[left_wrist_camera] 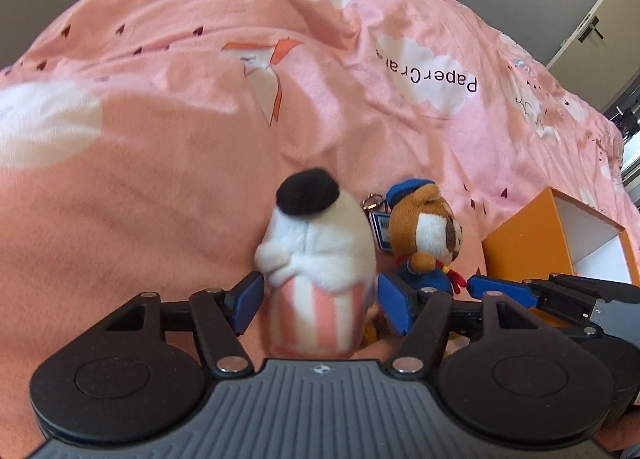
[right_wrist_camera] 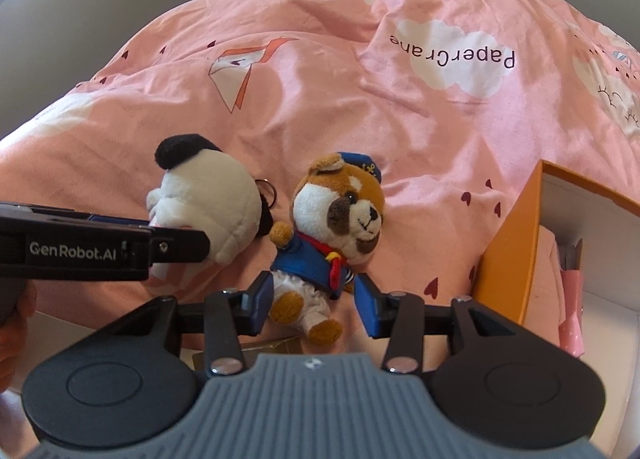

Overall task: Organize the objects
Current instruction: 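Carry both plush toys toward the orange box with both grippers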

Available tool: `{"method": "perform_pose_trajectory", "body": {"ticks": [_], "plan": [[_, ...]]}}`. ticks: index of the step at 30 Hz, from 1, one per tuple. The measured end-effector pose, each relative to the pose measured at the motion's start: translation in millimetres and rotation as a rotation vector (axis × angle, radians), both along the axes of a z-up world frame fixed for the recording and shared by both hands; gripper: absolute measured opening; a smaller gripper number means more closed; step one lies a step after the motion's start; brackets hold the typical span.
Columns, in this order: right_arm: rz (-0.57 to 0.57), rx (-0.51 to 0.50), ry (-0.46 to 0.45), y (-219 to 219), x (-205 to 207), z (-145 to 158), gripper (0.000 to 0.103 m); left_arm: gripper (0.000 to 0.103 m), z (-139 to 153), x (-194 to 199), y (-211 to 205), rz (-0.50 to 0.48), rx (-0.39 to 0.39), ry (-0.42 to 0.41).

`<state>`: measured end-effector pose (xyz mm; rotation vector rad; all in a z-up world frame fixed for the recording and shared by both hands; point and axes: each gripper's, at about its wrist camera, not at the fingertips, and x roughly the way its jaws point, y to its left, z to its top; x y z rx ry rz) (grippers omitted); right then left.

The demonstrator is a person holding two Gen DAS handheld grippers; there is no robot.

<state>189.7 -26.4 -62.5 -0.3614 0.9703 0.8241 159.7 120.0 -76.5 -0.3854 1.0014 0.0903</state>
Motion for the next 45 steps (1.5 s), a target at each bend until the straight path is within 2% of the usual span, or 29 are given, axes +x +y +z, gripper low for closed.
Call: {"method": "perform_pose_trajectory", "body": {"ticks": [4, 16, 18, 20, 23, 29, 34, 39, 45], "plan": [[0.004, -0.002, -0.009, 7.9, 1.9, -3.4, 0.051, 0.077, 0.3, 7.6, -4.7, -0.012, 0.025, 0.021], [-0.016, -0.017, 0.038, 30.8, 18.1, -28.9, 0.055, 0.074, -11.7, 19.2, -5.5, 0.011, -0.011, 0.055], [-0.031, -0.032, 0.040, 33.4, 20.4, -34.3, 0.056, 0.071, -12.8, 18.4, -6.1, 0.009, -0.004, 0.040], [-0.053, -0.040, 0.048, 33.4, 23.4, -38.3, 0.055, 0.069, -14.3, 17.3, -4.9, 0.016, -0.014, 0.037], [-0.063, -0.021, 0.057, 28.8, 24.2, -37.1, 0.046, 0.066, -13.7, 14.6, -3.0, 0.016, -0.025, 0.022], [-0.054, 0.039, 0.033, 13.8, 15.5, -17.0, 0.040, 0.064, -2.3, 4.1, 1.8, 0.034, -0.078, -0.019], [-0.044, 0.110, -0.009, -8.3, 3.3, 15.3, 0.040, 0.064, 30.7, -10.1, -10.0, 0.027, -0.068, -0.093], [-0.035, 0.187, -0.106, -40.6, -12.4, 60.9, 0.040, 0.064, 70.3, -23.0, -47.1, -0.001, -0.031, -0.206], [-0.073, 0.190, -0.232, -94.6, -25.7, 101.8, 0.040, 0.064, 102.1, -22.2, -99.2, -0.099, -0.070, -0.297]]}}
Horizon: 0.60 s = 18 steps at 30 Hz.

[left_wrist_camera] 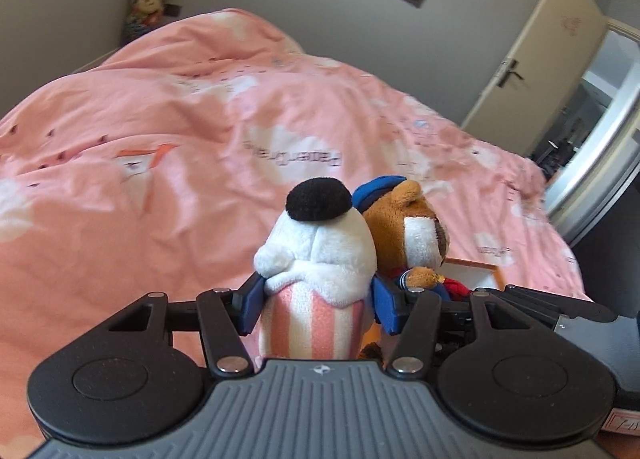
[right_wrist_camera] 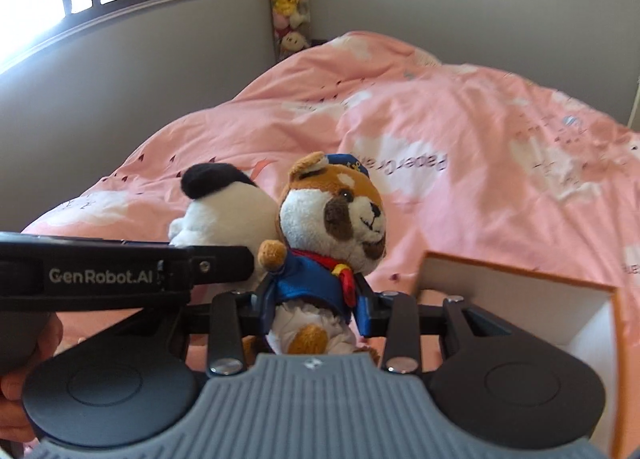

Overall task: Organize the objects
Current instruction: 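Carry both plush toys toward the orange box with both grippers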

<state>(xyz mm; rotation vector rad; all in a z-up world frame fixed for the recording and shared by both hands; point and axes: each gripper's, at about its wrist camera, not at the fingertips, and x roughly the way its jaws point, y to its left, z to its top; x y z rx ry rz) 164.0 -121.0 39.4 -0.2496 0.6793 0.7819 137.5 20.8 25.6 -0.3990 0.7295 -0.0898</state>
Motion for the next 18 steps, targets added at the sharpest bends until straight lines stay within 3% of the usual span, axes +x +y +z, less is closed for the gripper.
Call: {"method": "perform_pose_trajectory", "body": {"ticks": [4, 9, 13, 18], "plan": [[-0.066, -0.024, -0.071, -40.3, 0.2, 22.1, 0.040, 0.064, 12.9, 7.6, -37.6, -0.086, -0.036, -0.035], [-0.146, -0.039, -0.077, -88.7, 16.7, 36.4, 0.040, 0.064, 11.5, 27.2, -83.5, -0.176, -0.085, -0.033], [-0.186, -0.089, -0.053, -114.6, 35.9, 29.9, 0.040, 0.064, -10.6, 48.9, -108.0, -0.242, -0.139, 0.018], [-0.206, -0.108, 0.060, -137.5, 69.3, 4.8, 0.040, 0.064, -47.4, 73.4, -122.4, -0.268, -0.179, 0.099]]}}
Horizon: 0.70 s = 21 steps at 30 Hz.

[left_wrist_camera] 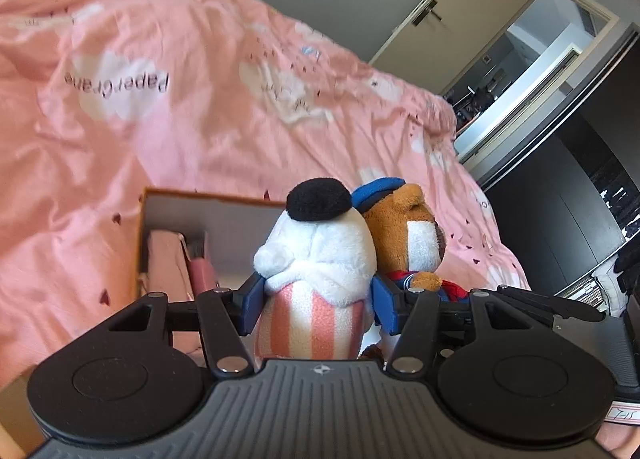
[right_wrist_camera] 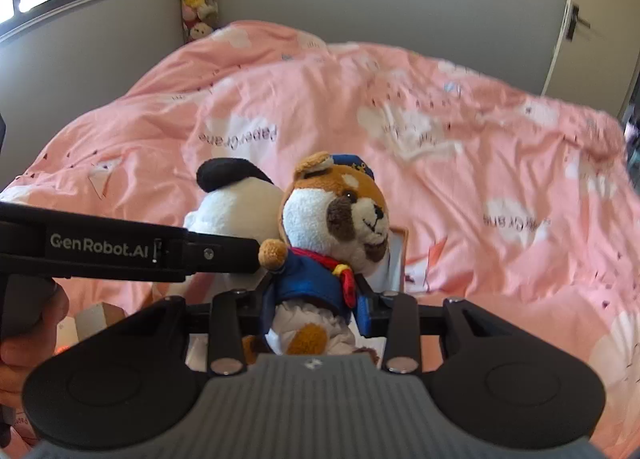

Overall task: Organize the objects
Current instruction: 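Carry both plush toys toward the orange box with both grippers, then lower both plush toys into the box and open both grippers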

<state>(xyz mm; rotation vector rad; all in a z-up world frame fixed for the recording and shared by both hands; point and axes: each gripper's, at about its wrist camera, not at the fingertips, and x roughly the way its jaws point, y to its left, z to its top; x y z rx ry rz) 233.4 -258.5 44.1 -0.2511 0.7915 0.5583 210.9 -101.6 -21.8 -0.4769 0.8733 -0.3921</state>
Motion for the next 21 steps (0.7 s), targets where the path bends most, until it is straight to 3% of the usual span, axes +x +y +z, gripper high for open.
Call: {"method": "perform_pose_trajectory", "body": {"ticks": [4, 9, 17, 21], "plan": [[0.013, 0.010, 0.091, -5.7, 21.7, -23.6, 0.040, 0.064, -19.4, 9.9, -5.6, 0.032, 0.046, 0.033], [0.030, -0.099, 0.129, 12.6, 40.3, -50.8, 0.040, 0.064, -38.3, 24.2, -12.5, 0.046, 0.090, 0.082], [0.082, -0.256, 0.121, 30.8, 50.0, -73.9, 0.042, 0.065, -51.6, 37.9, -31.9, 0.016, 0.201, 0.099], [0.131, -0.350, 0.093, 40.7, 47.9, -81.8, 0.044, 0.067, -58.2, 40.8, -34.9, 0.003, 0.215, 0.104]]}}
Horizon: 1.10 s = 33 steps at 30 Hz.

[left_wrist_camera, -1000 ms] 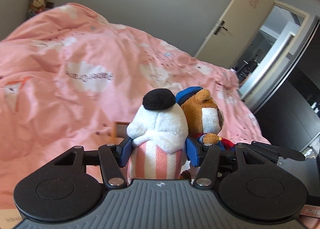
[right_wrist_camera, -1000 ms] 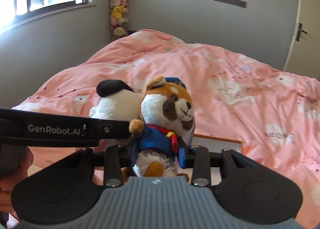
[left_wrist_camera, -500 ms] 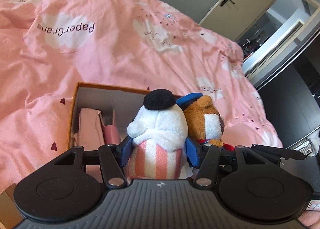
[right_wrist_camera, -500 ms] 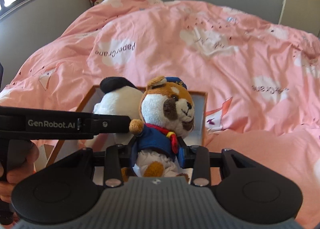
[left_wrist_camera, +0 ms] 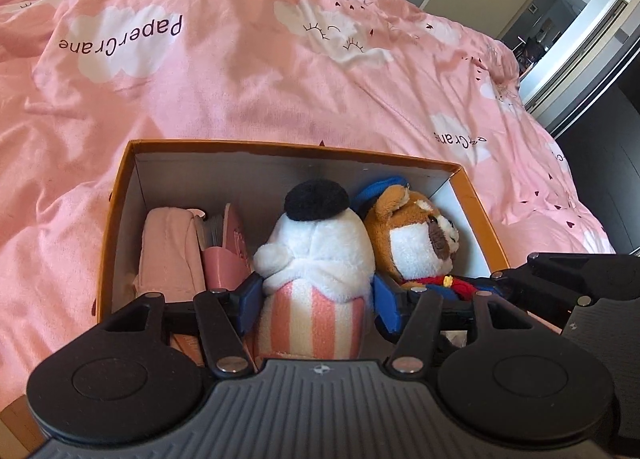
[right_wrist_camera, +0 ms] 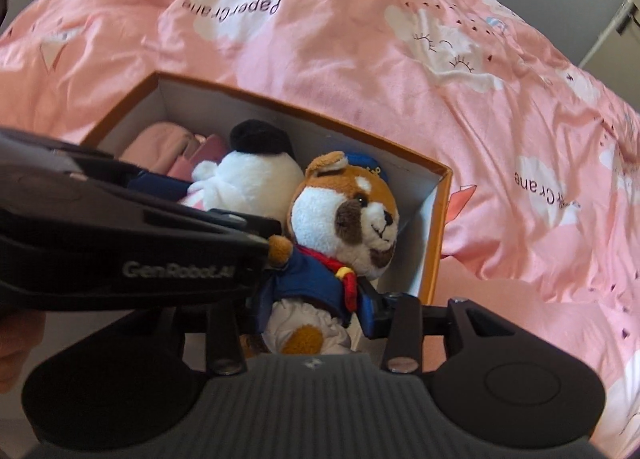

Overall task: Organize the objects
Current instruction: 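Lower both plush toys into the box and open both grippers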

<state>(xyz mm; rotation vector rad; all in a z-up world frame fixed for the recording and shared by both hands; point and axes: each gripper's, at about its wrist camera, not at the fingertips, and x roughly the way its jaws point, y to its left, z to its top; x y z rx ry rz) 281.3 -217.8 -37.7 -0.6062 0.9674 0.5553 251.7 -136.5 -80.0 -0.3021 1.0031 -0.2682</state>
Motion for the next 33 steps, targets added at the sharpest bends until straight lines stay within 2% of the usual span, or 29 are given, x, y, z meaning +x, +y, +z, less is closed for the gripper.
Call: {"method": "perform_pose_trajectory", "body": {"ticks": [4, 7, 9, 12, 15, 16, 18, 20, 23, 25, 27, 31, 33], "plan": [[0.035, -0.034, -0.006, 1.2, 1.2, -5.1, 0.047, 0.072, -0.5, 0.9, -4.7, -0.038, 0.032, -0.011], [0.059, -0.034, 0.001, 0.0, -0.7, -4.2, 0.052, 0.075, 1.1, 0.9, -4.8, -0.076, 0.046, -0.009], [0.082, -0.026, 0.008, -1.2, -3.5, -1.9, 0.063, 0.076, 2.2, 0.2, -0.9, -0.079, 0.028, -0.006], [0.096, -0.027, 0.006, -2.1, -7.7, 1.1, 0.064, 0.084, 7.2, -2.0, 2.8, -0.105, 0.009, -0.022], [0.088, -0.019, 0.002, -5.2, -8.7, 6.0, 0.063, 0.084, 16.0, -5.5, 5.1, -0.146, 0.017, -0.046], [0.087, -0.013, 0.000, -7.0, -8.7, 8.0, 0.063, 0.083, 19.1, -6.6, 6.7, -0.170, 0.010, -0.052], [0.085, 0.003, 0.000, -11.8, -8.8, 12.4, 0.057, 0.072, 26.7, -9.6, 10.1, -0.217, 0.001, -0.060], [0.094, 0.023, -0.001, -16.9, -11.5, 17.8, 0.050, 0.070, 33.2, -16.8, 12.6, -0.260, 0.010, -0.078], [0.131, 0.026, -0.030, -21.0, -19.8, 21.9, 0.041, 0.057, 35.1, -34.1, 9.1, -0.312, 0.078, -0.125], [0.158, 0.012, -0.067, -20.5, -25.0, 20.0, 0.036, 0.056, 29.2, -45.1, 1.5, -0.322, 0.140, -0.165], [0.162, -0.009, -0.077, -18.6, -26.4, 15.6, 0.029, 0.052, 20.9, -50.3, -6.7, -0.335, 0.183, -0.165], [0.178, -0.041, -0.086, -15.0, -27.5, 4.5, 0.027, 0.046, 6.1, -51.8, -19.7, -0.318, 0.262, -0.161], [0.187, -0.057, -0.086, -13.4, -28.0, -1.1, 0.027, 0.045, 4.1, -46.8, -20.9, -0.302, 0.258, -0.136]]}}
